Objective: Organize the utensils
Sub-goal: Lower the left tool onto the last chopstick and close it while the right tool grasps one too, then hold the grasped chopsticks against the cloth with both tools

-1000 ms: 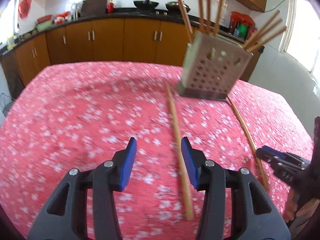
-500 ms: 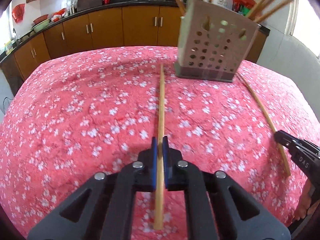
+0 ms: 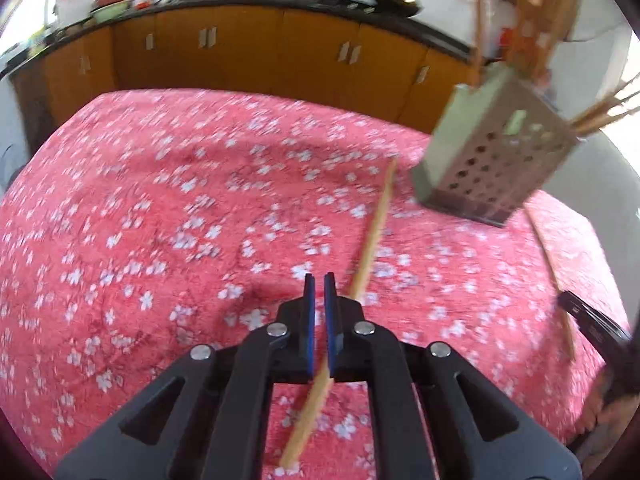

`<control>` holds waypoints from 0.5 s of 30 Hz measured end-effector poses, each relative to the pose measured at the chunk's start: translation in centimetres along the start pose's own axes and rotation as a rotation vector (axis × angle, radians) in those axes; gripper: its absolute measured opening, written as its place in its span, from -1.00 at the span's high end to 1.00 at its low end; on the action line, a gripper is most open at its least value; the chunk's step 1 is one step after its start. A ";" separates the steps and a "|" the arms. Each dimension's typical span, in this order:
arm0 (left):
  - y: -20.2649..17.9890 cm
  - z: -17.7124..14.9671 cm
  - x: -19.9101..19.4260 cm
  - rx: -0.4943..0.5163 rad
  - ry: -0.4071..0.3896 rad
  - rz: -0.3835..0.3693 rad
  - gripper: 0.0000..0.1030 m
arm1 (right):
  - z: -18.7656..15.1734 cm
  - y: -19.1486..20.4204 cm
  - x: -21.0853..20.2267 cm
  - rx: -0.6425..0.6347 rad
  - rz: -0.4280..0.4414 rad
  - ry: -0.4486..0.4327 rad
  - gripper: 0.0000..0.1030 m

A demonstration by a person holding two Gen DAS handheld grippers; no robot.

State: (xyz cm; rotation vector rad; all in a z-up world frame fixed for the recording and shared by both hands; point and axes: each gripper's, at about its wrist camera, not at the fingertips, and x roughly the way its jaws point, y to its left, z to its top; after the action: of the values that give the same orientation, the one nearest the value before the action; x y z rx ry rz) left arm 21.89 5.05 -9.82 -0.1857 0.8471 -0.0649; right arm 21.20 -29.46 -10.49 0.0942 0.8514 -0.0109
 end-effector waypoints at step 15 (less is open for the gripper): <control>-3.4 -2.5 -0.2 0.303 0.054 0.034 0.82 | -0.2 -0.1 0.0 -0.009 0.003 0.000 0.85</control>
State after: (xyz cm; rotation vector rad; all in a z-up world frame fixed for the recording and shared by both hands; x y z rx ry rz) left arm 19.91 1.38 -10.67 0.1150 0.8833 -0.1655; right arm 21.02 -29.55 -10.63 0.0870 0.8508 -0.0038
